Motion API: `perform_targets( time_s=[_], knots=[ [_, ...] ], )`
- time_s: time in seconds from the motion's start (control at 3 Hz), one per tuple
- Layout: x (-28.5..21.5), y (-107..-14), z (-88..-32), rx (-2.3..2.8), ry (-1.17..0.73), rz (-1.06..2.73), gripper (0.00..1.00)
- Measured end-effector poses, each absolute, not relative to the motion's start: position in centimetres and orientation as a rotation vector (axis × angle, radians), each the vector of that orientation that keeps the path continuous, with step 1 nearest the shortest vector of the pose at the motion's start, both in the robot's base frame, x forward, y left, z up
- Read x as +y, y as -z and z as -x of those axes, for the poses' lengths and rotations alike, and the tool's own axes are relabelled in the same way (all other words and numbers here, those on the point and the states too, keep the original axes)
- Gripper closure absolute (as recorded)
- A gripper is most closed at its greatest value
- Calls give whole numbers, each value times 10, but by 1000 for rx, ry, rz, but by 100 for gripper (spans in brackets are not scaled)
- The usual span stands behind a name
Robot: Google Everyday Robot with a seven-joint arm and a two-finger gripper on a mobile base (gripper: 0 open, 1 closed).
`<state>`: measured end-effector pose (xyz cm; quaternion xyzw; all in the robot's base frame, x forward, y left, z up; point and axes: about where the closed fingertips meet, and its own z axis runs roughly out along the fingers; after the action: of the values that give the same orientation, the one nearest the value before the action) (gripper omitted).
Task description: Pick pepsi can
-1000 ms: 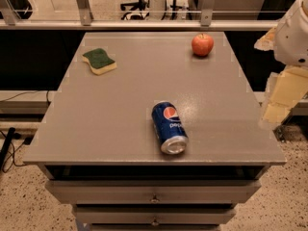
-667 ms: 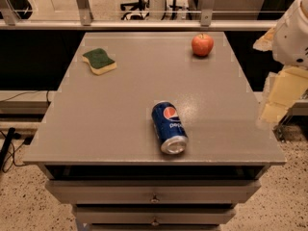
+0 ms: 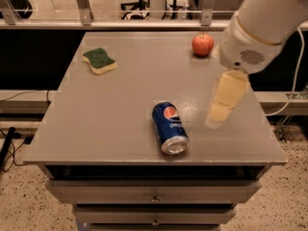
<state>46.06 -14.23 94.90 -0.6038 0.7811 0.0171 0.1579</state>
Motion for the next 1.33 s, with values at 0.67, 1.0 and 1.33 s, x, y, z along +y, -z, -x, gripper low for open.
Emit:
perform_targets(
  time_s=[0.67, 1.0, 1.33],
  knots=[
    [-62, -913, -486, 2461, -163, 1572, 0],
    [-51, -906, -490, 2621, -167, 1302, 0],
    [-51, -901, -488, 2723, -159, 1066, 0]
  ],
)
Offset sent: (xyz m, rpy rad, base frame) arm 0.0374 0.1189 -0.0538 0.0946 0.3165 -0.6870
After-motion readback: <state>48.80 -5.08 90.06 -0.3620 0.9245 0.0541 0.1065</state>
